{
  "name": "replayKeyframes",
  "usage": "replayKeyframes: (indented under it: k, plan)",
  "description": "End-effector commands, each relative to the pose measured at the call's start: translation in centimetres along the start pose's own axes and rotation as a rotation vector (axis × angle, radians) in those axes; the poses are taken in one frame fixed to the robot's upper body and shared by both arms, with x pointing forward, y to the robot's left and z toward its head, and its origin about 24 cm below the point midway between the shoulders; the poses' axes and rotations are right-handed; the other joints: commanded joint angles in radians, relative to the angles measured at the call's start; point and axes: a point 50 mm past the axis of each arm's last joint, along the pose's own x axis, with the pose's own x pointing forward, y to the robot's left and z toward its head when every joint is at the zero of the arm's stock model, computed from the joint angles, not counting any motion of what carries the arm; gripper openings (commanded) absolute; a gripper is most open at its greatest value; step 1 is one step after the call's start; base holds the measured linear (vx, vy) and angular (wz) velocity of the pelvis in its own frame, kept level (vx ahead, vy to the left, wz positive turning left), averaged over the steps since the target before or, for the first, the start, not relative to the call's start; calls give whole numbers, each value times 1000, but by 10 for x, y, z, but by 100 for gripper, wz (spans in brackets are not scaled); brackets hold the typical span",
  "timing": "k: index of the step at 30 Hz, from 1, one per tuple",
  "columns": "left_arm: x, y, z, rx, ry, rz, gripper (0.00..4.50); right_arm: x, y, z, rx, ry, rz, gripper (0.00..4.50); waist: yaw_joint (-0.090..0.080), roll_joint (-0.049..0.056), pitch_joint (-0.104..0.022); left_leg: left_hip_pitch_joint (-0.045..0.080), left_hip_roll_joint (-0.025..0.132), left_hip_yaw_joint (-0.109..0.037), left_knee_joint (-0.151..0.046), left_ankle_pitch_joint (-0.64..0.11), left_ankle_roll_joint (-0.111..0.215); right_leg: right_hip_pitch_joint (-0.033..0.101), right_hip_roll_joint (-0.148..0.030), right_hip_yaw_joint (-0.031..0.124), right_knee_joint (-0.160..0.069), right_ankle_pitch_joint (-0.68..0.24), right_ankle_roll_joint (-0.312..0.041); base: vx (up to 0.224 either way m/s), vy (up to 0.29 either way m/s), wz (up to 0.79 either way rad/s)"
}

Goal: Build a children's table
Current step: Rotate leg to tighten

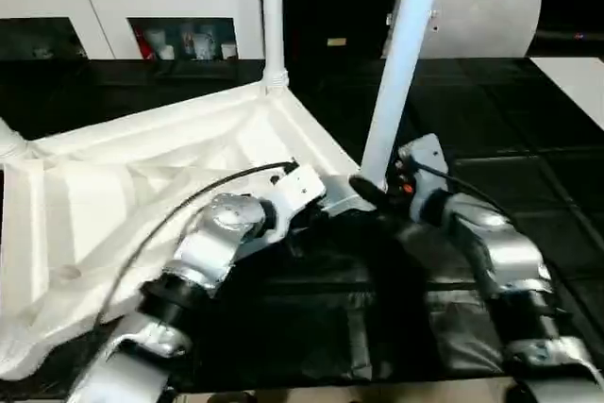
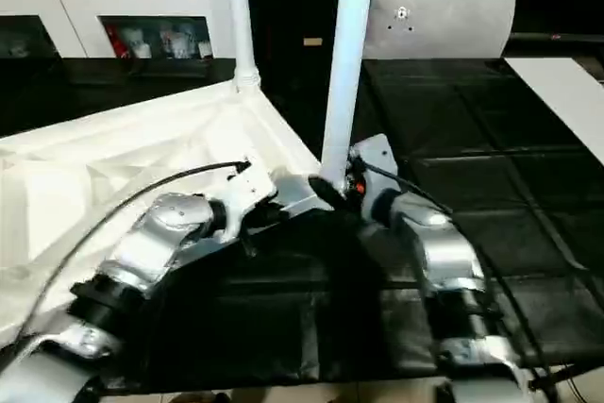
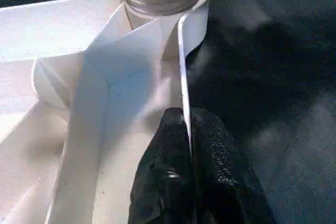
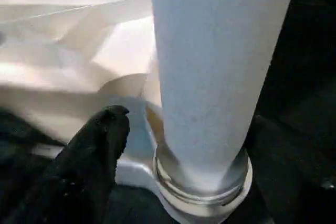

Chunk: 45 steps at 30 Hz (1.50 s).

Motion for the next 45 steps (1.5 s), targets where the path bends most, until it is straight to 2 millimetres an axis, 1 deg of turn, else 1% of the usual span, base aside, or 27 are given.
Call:
replayKeyframes:
  k: [1, 2, 3, 4, 5, 6, 8, 9, 10, 11, 14, 15, 19, 20, 21, 23, 24, 25, 27, 30, 32, 36, 37, 40, 41, 42, 45]
  plan:
    - [-2, -7, 6, 50, -84, -88, 0, -5, 8, 4, -17, -13, 150, 412, 4, -14, -55, 5, 50, -17, -59, -132, 85, 42, -70, 42, -72, -88, -228, 0, 0, 0]
    - [-2, -7, 6, 50, -84, -88, 0, -5, 8, 4, -17, -13, 150, 422, 6, -15, -56, 5, 49, -18, -58, -130, 91, 43, -70, 42, -72, -81, -230, 0, 0, 0]
    - [-7, -8, 4, 67, -91, -141, 0, -14, 5, 4, -44, 3, 191, 429, 9, -16, -58, 5, 52, -18, -56, -111, 102, 44, -69, 41, -66, -49, -243, 0, 0, 0]
    - [-9, -9, 3, 72, -91, -162, 0, -16, 3, 4, -58, 11, 204, 435, 12, -15, -59, 6, 53, -17, -55, -108, 107, 44, -70, 40, -64, -43, -250, 0, 0, 0]
    - [-12, -10, 1, 84, -89, -189, 0, -19, 2, 4, -74, 21, 217, 443, 12, -15, -58, 5, 54, -17, -55, -107, 109, 42, -70, 40, -64, -42, -254, 0, 0, 0]
    - [-14, -10, 0, 98, -83, -207, 0, -22, 0, 3, -86, 32, 228, 443, 14, -12, -58, 6, 55, -17, -55, -118, 106, 41, -71, 39, -65, -55, -257, 0, 0, 0]
    - [-18, -10, -4, 124, -68, -235, 0, -26, -2, 3, -113, 55, 265, 443, 17, -11, -59, 10, 57, -16, -55, -124, 102, 39, -69, 38, -65, -60, -262, 0, 0, 0]
    - [-20, -10, -5, 129, -65, -251, 0, -28, -2, 3, -130, 59, 286, 443, 18, -12, -58, 9, 57, -14, -54, -125, 100, 38, -69, 40, -64, -53, -266, 0, 0, 0]
    - [-23, -10, -6, 135, -61, -274, 0, -31, -3, 4, -142, 61, 310, 443, 21, -12, -59, 8, 58, -15, -54, -123, 100, 39, -70, 39, -62, -48, -268, 0, 0, 0]
    - [-25, -11, -7, 141, -57, -294, 0, -33, -3, 4, -143, 62, 339, 443, 21, -12, -59, 6, 58, -15, -54, -120, 100, 40, -70, 39, -60, -42, -269, 0, 0, 0]
    - [-30, -12, -10, 168, -49, -338, 0, -40, -1, 4, -148, 84, 437, 443, 27, -14, -63, 2, 59, -14, -48, -102, 115, 39, -69, 38, -52, -6, -277, 0, 0, 0]
    - [-33, -13, -12, 183, -43, -367, 0, -42, 1, 3, -150, 105, 475, 443, 29, -14, -61, 2, 59, -14, -48, -112, 119, 38, -69, 37, -54, -18, -280, 0, 0, 0]
    - [-39, -15, -16, 197, -29, -421, 0, -43, 3, 1, -147, 125, 529, 443, 33, -12, -59, 3, 60, -14, -51, -140, 101, 34, -71, 38, -59, -80, -271, 0, 0, 0]
    - [-39, -15, -16, 197, -29, -421, 0, -43, 3, 1, -147, 125, 529, 415, 35, -13, -59, 5, 61, -13, -50, -142, 99, 33, -71, 38, -59, -83, -270, 0, 0, 0]
    - [-40, -16, -17, 198, -29, -431, 0, -43, 4, 1, -140, 122, 546, 406, 37, -13, -60, 5, 61, -13, -51, -137, 97, 34, -71, 39, -57, -78, -271, 0, 0, 0]
    - [-42, -17, -17, 201, -30, -451, 0, -44, 7, 0, -125, 127, 584, 404, 38, -12, -60, 5, 62, -14, -51, -135, 96, 33, -70, 38, -56, -73, -273, 0, 0, 0]
    - [-42, -18, -17, 202, -29, -455, 0, -45, 7, -1, -125, 130, 586, 377, 38, -12, -60, 4, 62, -14, -51, -136, 95, 33, -70, 38, -56, -73, -273, 0, 0, 0]
    - [-42, -18, -17, 204, -28, -460, 0, -45, 7, -1, -124, 132, 589, 377, 39, -13, -60, 5, 61, -14, -51, -136, 93, 33, -71, 38, -56, -74, -272, 0, 0, 0]
    - [-42, -18, -17, 205, -26, -465, 0, -45, 8, -2, -119, 136, 602, 360, 39, -13, -60, 4, 60, -14, -50, -140, 90, 34, -72, 38, -57, -84, -270, 0, 0, 0]
    - [-42, -19, -17, 206, -29, -471, 0, -46, 10, -3, -112, 143, 623, 349, 40, -14, -61, 4, 60, -14, -49, -130, 93, 34, -71, 39, -56, -70, -269, 0, 0, 0]
    - [-42, -19, -17, 206, -31, -473, 0, -46, 11, -4, -109, 146, 630, 320, 40, -15, -62, 3, 60, -14, -49, -127, 95, 35, -71, 38, -55, -69, -269, 0, 0, 0]
    - [-42, -19, -18, 203, -33, -477, 0, -46, 12, -5, -105, 149, 638, 302, 42, -14, -62, 3, 60, -14, -48, -122, 96, 34, -70, 38, -55, -68, -270, 0, 0, 0]
    - [-42, -19, -18, 202, -33, -478, 0, -46, 12, -5, -104, 150, 638, 289, 42, -14, -62, 3, 60, -14, -48, -123, 96, 34, -70, 38, -55, -67, -270, 0, 0, 0]
    - [-41, -20, -18, 196, -36, -474, 0, -46, 17, -8, -89, 148, 656, 264, 43, -15, -62, 4, 60, -14, -48, -122, 97, 35, -71, 38, -55, -72, -265, 0, 0, 0]
    - [-40, -20, -17, 188, -42, -468, 0, -45, 21, -9, -78, 141, 664, 245, 43, -14, -62, 3, 60, -14, -48, -122, 97, 35, -70, 38, -55, -73, -264, 0, 0, 0]
    - [-40, -20, -17, 188, -42, -468, 0, -45, 21, -9, -78, 141, 664, 245, 43, -14, -61, 4, 61, -15, -49, -127, 95, 33, -71, 38, -56, -80, -264, 0, 0, 0]
    - [-34, -20, -14, 155, -60, -428, 0, -41, 27, -10, -46, 116, 643, 220, 44, -15, -61, 4, 61, -14, -50, -140, 85, 33, -72, 40, -58, -102, -258, 0, 0, 0]
